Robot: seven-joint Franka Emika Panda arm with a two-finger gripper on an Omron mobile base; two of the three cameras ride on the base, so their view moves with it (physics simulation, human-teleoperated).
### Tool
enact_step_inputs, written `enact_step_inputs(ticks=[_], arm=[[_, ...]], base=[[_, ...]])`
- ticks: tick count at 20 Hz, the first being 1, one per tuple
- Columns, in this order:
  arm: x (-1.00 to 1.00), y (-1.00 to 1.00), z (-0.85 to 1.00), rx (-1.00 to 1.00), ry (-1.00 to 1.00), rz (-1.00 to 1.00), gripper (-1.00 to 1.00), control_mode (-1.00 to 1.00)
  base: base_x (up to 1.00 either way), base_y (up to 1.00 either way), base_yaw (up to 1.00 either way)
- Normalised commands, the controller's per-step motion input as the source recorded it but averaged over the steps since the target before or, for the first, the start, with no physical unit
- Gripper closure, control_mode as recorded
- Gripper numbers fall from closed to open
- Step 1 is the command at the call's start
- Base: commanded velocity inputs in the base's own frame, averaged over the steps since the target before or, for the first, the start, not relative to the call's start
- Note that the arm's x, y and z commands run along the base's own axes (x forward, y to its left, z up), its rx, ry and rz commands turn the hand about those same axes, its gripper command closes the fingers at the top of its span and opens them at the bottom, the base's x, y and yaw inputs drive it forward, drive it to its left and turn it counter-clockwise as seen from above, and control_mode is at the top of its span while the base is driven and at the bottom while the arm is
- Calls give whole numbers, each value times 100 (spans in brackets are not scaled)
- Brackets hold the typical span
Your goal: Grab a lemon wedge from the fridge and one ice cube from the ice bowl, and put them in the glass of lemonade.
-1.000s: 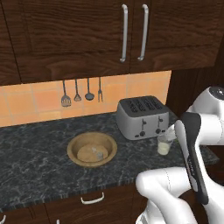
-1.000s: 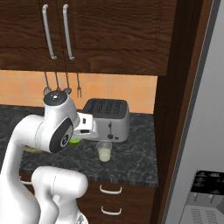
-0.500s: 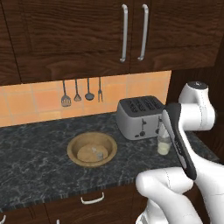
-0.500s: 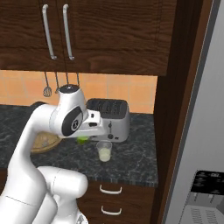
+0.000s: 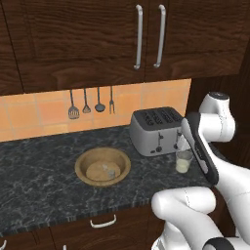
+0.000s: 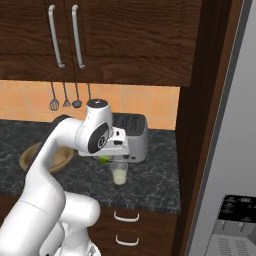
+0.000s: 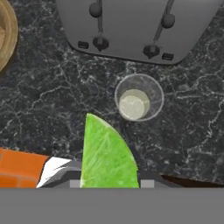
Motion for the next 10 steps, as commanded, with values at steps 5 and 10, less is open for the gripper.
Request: enact_step_inputs(ticks=[5,10], arm=[[14,0,-20,2,-1,0,100,-100],[7,0,-16,0,0,0,100,-100]], base=[[0,0,0],[0,0,0]])
